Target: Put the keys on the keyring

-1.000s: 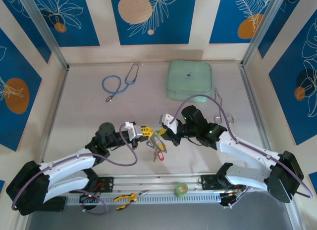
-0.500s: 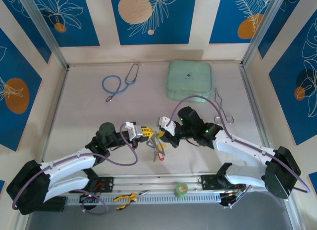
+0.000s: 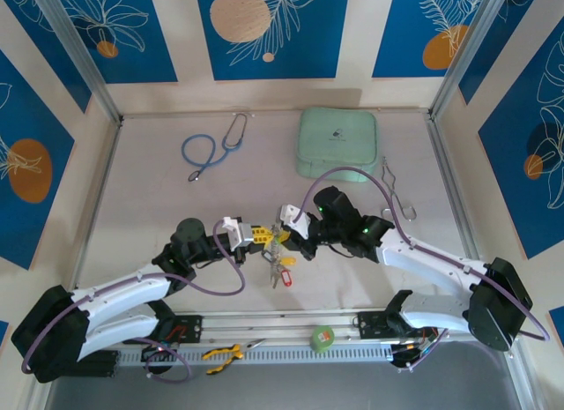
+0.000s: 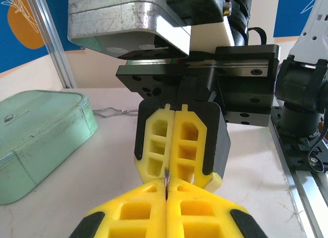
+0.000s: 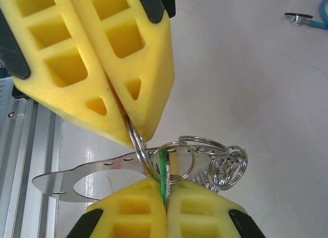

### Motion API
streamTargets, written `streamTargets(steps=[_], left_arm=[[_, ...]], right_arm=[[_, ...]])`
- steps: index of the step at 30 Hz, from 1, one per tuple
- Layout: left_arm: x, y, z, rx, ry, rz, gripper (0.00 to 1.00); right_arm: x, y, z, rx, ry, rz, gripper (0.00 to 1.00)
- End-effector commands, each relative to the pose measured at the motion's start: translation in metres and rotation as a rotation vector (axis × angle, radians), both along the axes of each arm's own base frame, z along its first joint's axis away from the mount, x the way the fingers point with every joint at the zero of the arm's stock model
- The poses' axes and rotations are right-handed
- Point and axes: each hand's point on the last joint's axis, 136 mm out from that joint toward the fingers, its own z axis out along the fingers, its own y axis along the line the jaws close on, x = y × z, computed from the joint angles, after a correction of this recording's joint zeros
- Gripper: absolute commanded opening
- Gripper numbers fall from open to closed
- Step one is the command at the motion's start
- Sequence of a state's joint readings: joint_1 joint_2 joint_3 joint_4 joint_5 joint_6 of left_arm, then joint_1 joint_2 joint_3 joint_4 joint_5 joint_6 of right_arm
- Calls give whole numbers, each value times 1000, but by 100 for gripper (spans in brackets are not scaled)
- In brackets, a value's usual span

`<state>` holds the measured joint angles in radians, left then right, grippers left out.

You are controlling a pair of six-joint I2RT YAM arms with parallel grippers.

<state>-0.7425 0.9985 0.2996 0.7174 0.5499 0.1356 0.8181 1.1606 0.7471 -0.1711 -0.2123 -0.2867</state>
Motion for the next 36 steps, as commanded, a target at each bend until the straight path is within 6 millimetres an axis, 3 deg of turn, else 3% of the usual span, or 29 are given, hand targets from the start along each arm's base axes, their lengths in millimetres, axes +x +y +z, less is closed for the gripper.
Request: streamTargets(steps=[1,13,15,17,20,25,29,33,36], left_arm=[[-6,-1,9,-28,-24,-26,0],[-1,3,-8,71,-22,10,0],[3,5,-8,68,-20,39,32],[6,8,-2,40,-30,69,54],[16,20,16,-32,-60,176,73],[41,70,74,-200,-95,494,80],[57,139,106,-329,-101,851,82],[52,199,130,-510,-86,1087,85],[48,214,143,-561,-80,1136,85]], right_arm=[[1,5,16,27,-41,15,0],[10,-21,33,-13,-152,-61,0],[10,-21,39,-12,-164,-57,0],[11,-20,43,-17,-177,-56,0],[13,-18,51,-19,-199,-49,0],[19,2,63,-2,-217,-18,0],[20,39,79,56,-243,46,0],[28,83,92,114,-258,95,0],[43,109,94,152,-256,94,0]])
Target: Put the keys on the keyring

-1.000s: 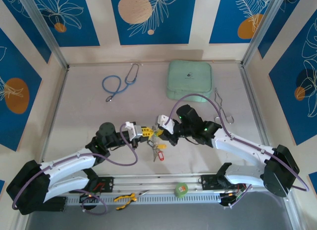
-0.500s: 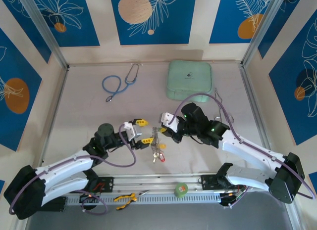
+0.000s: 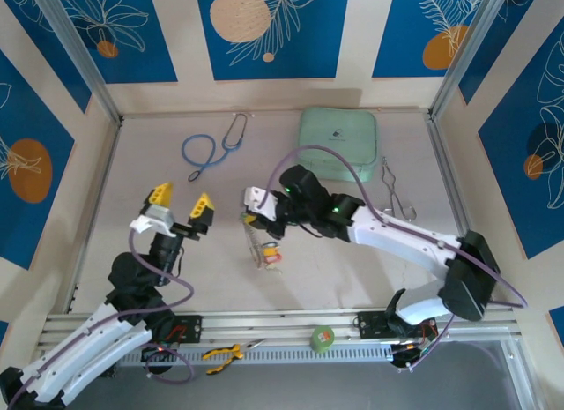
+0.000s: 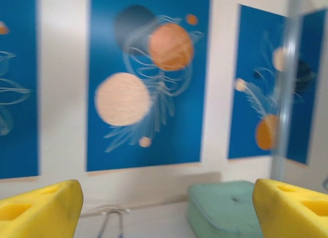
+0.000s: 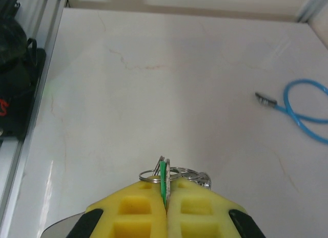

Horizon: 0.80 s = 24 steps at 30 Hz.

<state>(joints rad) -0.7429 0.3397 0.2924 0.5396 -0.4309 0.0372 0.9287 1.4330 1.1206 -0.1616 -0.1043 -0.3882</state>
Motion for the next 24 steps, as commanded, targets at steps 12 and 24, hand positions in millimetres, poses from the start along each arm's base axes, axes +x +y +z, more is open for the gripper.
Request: streamTargets(steps=[12,24], left_arm=[[27,15,-25,-17,175,162,85],[49,-10,-70,112,269,152,87]], right_arm=[[49,-21,-72,-154,48,-97,0],[38,-143,-147,-700,-33,-120,0]])
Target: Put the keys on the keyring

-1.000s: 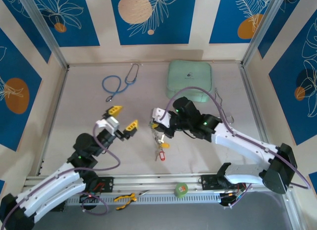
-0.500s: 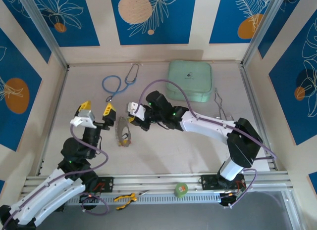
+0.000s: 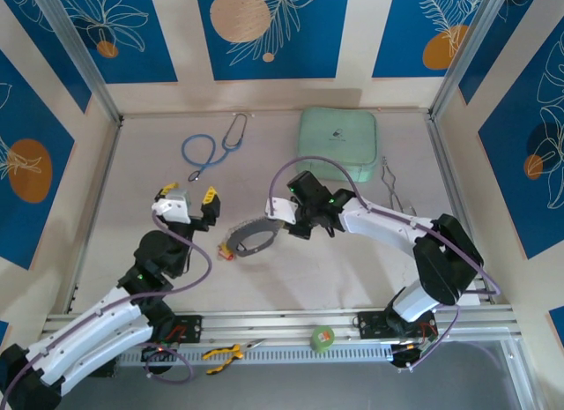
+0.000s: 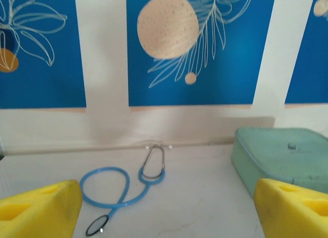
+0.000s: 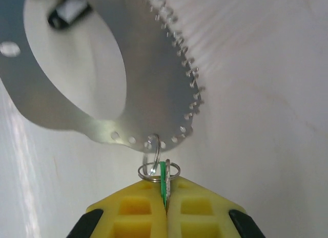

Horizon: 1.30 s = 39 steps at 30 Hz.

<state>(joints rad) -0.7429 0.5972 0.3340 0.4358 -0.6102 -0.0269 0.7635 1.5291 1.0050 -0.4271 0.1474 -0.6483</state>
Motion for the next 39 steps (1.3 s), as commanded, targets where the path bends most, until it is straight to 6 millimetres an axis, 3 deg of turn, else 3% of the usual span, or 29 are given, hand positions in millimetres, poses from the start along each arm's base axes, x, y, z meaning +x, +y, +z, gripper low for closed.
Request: streamTargets(steps=[1,6,12,17,20,22,25,27,28,30,35,39], left_arm=[[4,-6,-5,-8,-8,-9,87],[14,-13,-15,5,10,-10,88],[22,-17,-18,1,13,2,87],[29,-12,-20,15,20,39,89],[33,-5,-23,29,40,62,93],[37,-1,-25,43,56,75,95],[43,9,-30,69,79,104,97],[48,20,-36,85,98,131,98],[50,25,-40,92,106,139,98],[55,37,-52,107,134,169,98],[62,63,-79,158,187,253,98],[66,77,-95,212,201,319,98]], right_arm=[[-11,-39,-16,-189,-11,44,0],[-22,-76,-45,-384,30,50,0],[-38,-106,-64,-537,81,40,3],[-61,-105,-60,-502,195,4,30],[-70,-97,-48,-392,256,-33,34],[-66,-83,-29,-248,272,-82,34],[-46,-60,22,67,224,-162,34],[-19,-58,62,317,139,-265,35],[-3,-64,73,396,87,-341,35],[40,-101,85,517,-38,-590,39],[91,-189,55,636,-95,-1043,39],[113,-225,33,704,-199,-1163,39]])
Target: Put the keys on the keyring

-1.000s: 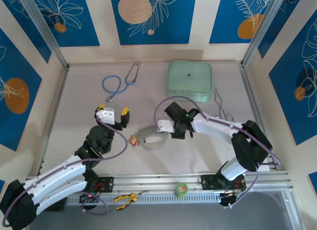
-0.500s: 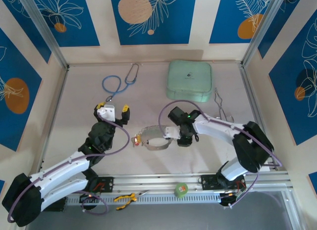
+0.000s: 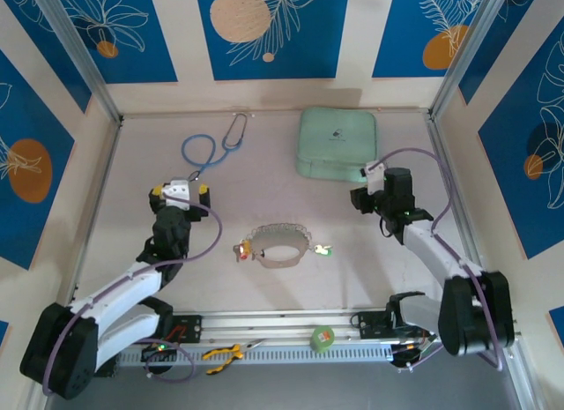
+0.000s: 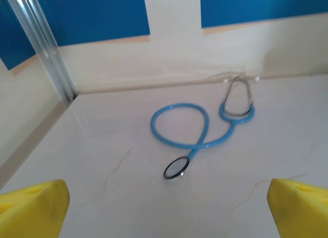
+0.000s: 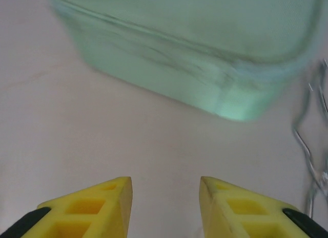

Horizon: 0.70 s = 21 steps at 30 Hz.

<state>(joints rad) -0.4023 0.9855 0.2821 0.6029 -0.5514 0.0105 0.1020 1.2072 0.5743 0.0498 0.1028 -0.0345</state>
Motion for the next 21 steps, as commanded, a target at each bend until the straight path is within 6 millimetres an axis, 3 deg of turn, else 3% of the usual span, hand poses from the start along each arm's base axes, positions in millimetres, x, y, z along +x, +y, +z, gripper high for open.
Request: streamTargets(steps=[1,7,11,13,16,18,21], left_arm=[[3,13,-2,60,-27,45,98],[12,35,-28,105,40,91,98],[25,33,-42,86,14,59,98],[33,27,-41,82,-26,23,98],[46,29,-58,79,-19,21,100],[42,29,-74,37,43,-19,99],[47,32,-77,38,35,-7,100]], right_arm=[[28,-18,14,89,-192,-146,39],[41,-15,-4,73,-289,-88,39],[41,-22,-15,95,-321,-118,39],[40,-20,-14,108,-337,-104,39],[41,-16,-14,115,-317,-71,40],[44,-18,-16,123,-295,-74,41],[48,-24,-18,140,-266,-100,41]])
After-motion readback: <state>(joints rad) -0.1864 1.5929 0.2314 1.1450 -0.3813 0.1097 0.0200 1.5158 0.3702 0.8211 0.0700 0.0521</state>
